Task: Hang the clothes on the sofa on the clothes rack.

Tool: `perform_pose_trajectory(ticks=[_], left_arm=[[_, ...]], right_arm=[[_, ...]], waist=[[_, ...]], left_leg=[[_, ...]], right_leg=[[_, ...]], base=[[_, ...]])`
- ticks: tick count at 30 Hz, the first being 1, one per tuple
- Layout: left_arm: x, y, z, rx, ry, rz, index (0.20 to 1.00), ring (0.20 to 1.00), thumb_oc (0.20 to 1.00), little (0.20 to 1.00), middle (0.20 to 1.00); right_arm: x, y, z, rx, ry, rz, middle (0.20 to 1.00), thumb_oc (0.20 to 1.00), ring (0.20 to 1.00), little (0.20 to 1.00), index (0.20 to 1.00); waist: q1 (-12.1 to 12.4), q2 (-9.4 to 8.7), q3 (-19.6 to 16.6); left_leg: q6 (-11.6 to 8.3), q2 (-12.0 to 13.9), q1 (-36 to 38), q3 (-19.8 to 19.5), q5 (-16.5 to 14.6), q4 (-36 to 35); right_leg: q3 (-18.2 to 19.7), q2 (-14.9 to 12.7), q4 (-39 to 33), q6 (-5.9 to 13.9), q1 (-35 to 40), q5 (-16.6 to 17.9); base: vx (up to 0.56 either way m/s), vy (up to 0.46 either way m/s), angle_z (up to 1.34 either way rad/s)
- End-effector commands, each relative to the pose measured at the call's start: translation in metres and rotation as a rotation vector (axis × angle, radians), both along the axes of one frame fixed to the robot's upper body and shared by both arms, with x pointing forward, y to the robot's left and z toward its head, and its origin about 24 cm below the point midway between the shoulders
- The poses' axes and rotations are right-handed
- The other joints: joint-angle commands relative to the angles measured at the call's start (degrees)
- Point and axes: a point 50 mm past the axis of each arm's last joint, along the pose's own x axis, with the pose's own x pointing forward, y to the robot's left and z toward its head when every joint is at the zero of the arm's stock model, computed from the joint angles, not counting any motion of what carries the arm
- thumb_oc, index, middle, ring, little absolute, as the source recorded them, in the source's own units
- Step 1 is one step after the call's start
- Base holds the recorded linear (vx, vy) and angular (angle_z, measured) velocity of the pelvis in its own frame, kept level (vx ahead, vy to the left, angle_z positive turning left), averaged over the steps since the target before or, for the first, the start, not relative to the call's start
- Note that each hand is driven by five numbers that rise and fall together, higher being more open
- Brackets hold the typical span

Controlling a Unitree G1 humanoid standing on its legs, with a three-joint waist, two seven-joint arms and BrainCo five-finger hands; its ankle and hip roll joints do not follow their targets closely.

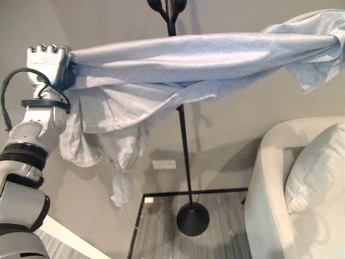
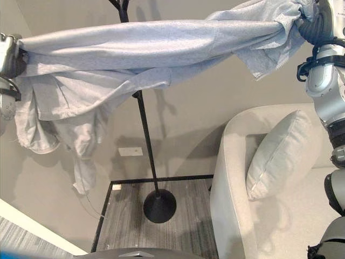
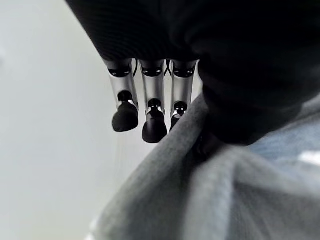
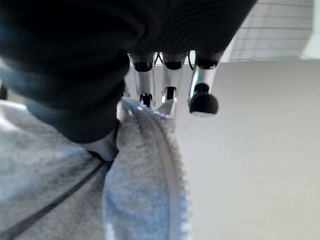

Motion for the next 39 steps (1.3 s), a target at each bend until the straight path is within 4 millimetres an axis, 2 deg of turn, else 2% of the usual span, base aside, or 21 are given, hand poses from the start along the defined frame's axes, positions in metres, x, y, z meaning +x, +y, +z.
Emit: perform_pose_trajectory(ticks=[1,3,7,11,14,16,17,18,19,21,24,25,27,30,31,32,34,35,37,38,39], left_arm=[[0.005,0.001,0.058,-0.12,-0.134,0.026,0.2,0.2,0.2,0.2,0.2],[0.018,-0.012,0.061,-0.238,-0.126,0.013,0.2,0.2,0.2,0.2,0.2],[0.036,-0.028,0.051,-0.386,-0.047,0.019,0.2,0.2,0.2,0.2,0.2],[0.045,-0.044,0.049,-0.442,-0.005,-0.004,0.2,0.2,0.2,0.2,0.2],[0.052,-0.056,0.042,-0.489,0.035,-0.02,0.2,0.2,0.2,0.2,0.2],[0.058,-0.067,0.028,-0.551,0.093,-0.049,0.2,0.2,0.2,0.2,0.2],[0.058,-0.067,0.028,-0.551,0.093,-0.049,0.2,0.2,0.2,0.2,0.2],[0.062,-0.078,0.015,-0.559,0.14,-0.071,0.2,0.2,0.2,0.2,0.2],[0.062,-0.078,0.016,-0.559,0.14,-0.071,0.2,0.2,0.2,0.2,0.2],[0.065,-0.09,-0.009,-0.572,0.205,-0.092,0.2,0.2,0.2,0.2,0.2],[0.064,-0.088,-0.016,-0.576,0.217,-0.089,0.2,0.2,0.2,0.2,0.2],[0.062,-0.084,-0.015,-0.634,0.176,-0.096,0.2,0.2,0.2,0.2,0.2],[0.057,-0.07,-0.008,-0.582,0.127,-0.09,0.2,0.2,0.2,0.2,0.2],[0.053,-0.066,-0.01,-0.58,0.101,-0.108,0.2,0.2,0.2,0.2,0.2],[0.05,-0.071,-0.022,-0.577,0.103,-0.156,0.2,0.2,0.2,0.2,0.2],[0.05,-0.071,-0.022,-0.577,0.103,-0.156,0.2,0.2,0.2,0.2,0.2],[0.047,-0.079,-0.039,-0.632,0.105,-0.205,0.2,0.2,0.2,0.2,0.2],[0.044,-0.093,-0.062,-0.699,0.124,-0.258,0.2,0.2,0.2,0.2,0.2],[0.039,-0.112,-0.085,-0.803,0.142,-0.313,0.2,0.2,0.2,0.2,0.2],[0.039,-0.112,-0.087,-0.802,0.145,-0.311,0.2,0.2,0.2,0.2,0.2],[0.033,-0.133,-0.109,-0.881,0.196,-0.382,0.2,0.2,0.2,0.2,0.2]], right_arm=[[-0.007,-0.009,0.042,0.08,-0.082,-0.04,0.2,0.2,0.2,0.2,0.2],[0.003,-0.007,0.047,0.13,-0.041,-0.069,0.2,0.2,0.2,0.2,0.2],[0.016,-0.001,0.041,0.19,0.045,-0.086,0.2,0.2,0.2,0.2,0.2],[0.027,0.009,0.035,0.229,0.095,-0.079,0.2,0.2,0.2,0.2,0.2],[0.037,0.026,0.029,0.274,0.111,-0.029,0.2,0.2,0.2,0.2,0.2],[0.047,0.036,0.008,0.308,0.167,-0.005,0.2,0.2,0.2,0.2,0.2],[0.047,0.036,0.008,0.308,0.167,-0.005,0.2,0.2,0.2,0.2,0.2],[0.052,0.039,-0.01,0.33,0.212,0.0,0.2,0.2,0.2,0.2,0.2],[0.052,0.039,-0.01,0.33,0.212,0.0,0.2,0.2,0.2,0.2,0.2],[0.059,0.05,-0.037,0.356,0.278,0.039,0.2,0.2,0.2,0.2,0.2],[0.062,0.057,-0.05,0.356,0.3,0.062,0.2,0.2,0.2,0.2,0.2],[0.06,0.058,-0.05,0.377,0.26,0.086,0.2,0.2,0.2,0.2,0.2],[0.053,0.056,-0.043,0.307,0.208,0.132,0.2,0.2,0.2,0.2,0.2],[0.046,0.053,-0.049,0.297,0.188,0.166,0.2,0.2,0.2,0.2,0.2],[0.04,0.053,-0.066,0.294,0.201,0.208,0.2,0.2,0.2,0.2,0.2],[0.04,0.053,-0.066,0.294,0.201,0.207,0.2,0.2,0.2,0.2,0.2],[0.034,0.061,-0.084,0.32,0.204,0.266,0.2,0.2,0.2,0.2,0.2],[0.031,0.071,-0.106,0.352,0.227,0.309,0.2,0.2,0.2,0.2,0.2],[0.028,0.088,-0.131,0.419,0.25,0.363,0.2,0.2,0.2,0.2,0.2],[0.028,0.087,-0.132,0.42,0.253,0.362,0.2,0.2,0.2,0.2,0.2],[0.026,0.105,-0.156,0.496,0.292,0.416,0.2,0.2,0.2,0.2,0.2]], waist=[[0.87,-1.84,0.32],[1.08,-1.89,1.24],[1.46,-1.95,2.88],[1.76,-1.95,4.42],[2.04,-1.97,6.94],[2.18,-2.07,10.14],[2.19,-2.07,9.98],[2.37,-2.21,12.03],[2.38,-2.21,11.88],[2.34,-2.55,14.16],[2.28,-2.81,14.64],[2.22,-2.96,15.04],[2.14,-3.12,14.87],[2.08,-3.31,14.2],[2.04,-3.39,13.09],[2.06,-3.41,13.08],[1.87,-3.46,12.19],[1.71,-3.46,11.35],[1.53,-3.5,10.75],[1.55,-3.55,10.64],[1.38,-3.49,10.3]], left_leg=[[-2.1,2.22,-1.98,-0.56,-0.41,0.65],[-2.14,2.23,-2.92,-0.88,-0.07,0.65],[-2.11,2.06,-5.16,-1.36,0.53,0.65],[-2.02,1.92,-7.78,-1.59,0.98,0.65],[-1.77,1.99,-11.37,-1.74,1.88,0.65],[-1.64,2.05,-14.36,-2.26,2.83,0.65],[-1.63,2.07,-14.59,-2.25,2.94,0.65],[-1.59,2.15,-16.45,-2.53,3.76,0.65],[-1.59,2.16,-16.68,-2.53,3.86,0.65],[-1.41,2.06,-18.1,-2.58,4.37,0.65],[-1.47,2.09,-18.91,-2.53,4.54,0.65],[-1.44,2.02,-18.91,-2.48,4.43,0.65],[-1.24,2.03,-18.5,-2.3,3.86,0.65],[-1.02,1.97,-17.75,-2.02,3.18,0.65],[-0.75,1.86,-16.32,-1.74,2.37,0.65],[-0.75,1.86,-16.31,-1.74,2.37,0.65],[-0.41,1.58,-14.82,-1.46,1.46,0.65],[-0.1,1.31,-13.51,-1.21,0.78,0.65],[0.18,1.03,-12.42,-0.98,0.14,0.65],[0.18,1.0,-12.32,-0.97,0.09,0.65],[0.45,0.74,-11.68,-0.84,-0.25,0.65]], right_leg=[[-0.83,-2.76,1.02,3.19,4.16,-4.7],[-0.99,-2.7,1.26,3.19,3.29,-4.41],[-1.32,-2.76,1.23,3.39,1.34,-3.73],[-1.45,-2.79,1.13,3.6,-1.27,-3.07],[-1.22,-2.84,1.49,3.53,-5.22,-2.21],[-0.91,-2.75,2.17,3.21,-8.42,-1.45],[-0.88,-2.73,2.16,3.19,-8.66,-1.35],[-0.94,-2.71,2.65,2.95,-10.43,-0.83],[-0.92,-2.7,2.62,2.94,-10.65,-0.73],[-0.77,-2.7,2.77,2.76,-11.72,-0.73],[-0.65,-2.68,2.74,2.69,-12.46,-0.66],[-0.79,-2.7,2.52,2.79,-12.26,-0.5],[-0.9,-2.87,2.38,3.12,-11.89,-0.5],[-1.01,-3.07,2.4,3.2,-11.25,-0.86],[-1.13,-3.33,2.3,3.24,-10.1,-1.22],[-1.13,-3.33,2.29,3.25,-10.09,-1.22],[-1.11,-3.65,2.17,3.27,-8.97,-1.57],[-1.18,-3.94,1.84,3.28,-7.87,-1.9],[-1.22,-4.15,1.59,3.22,-7.01,-1.95],[-1.23,-4.18,1.51,3.23,-6.88,-1.95],[-1.12,-4.32,1.4,3.1,-6.43,-2.0]], base=[[0.0,0.0,0.0],[0.02,0.0,0.0],[0.0,0.0,0.0],[-0.07,0.018,0.0],[-0.12,0.03,0.0],[-0.12,0.025,0.05],[-0.17,0.027,0.0],[-0.08,0.014,-0.01],[-0.09,0.028,0.0],[-0.07,0.027,0.03],[-0.03,0.013,-0.02],[-0.02,0.025,-0.03],[0.0,0.0,0.0],[0.02,0.008,0.0],[0.04,0.018,0.06],[0.06,0.022,0.08],[0.06,0.023,0.0],[0.08,0.034,-0.06],[0.07,0.026,-0.09],[0.04,0.019,-0.09],[0.02,0.012,-0.06]])
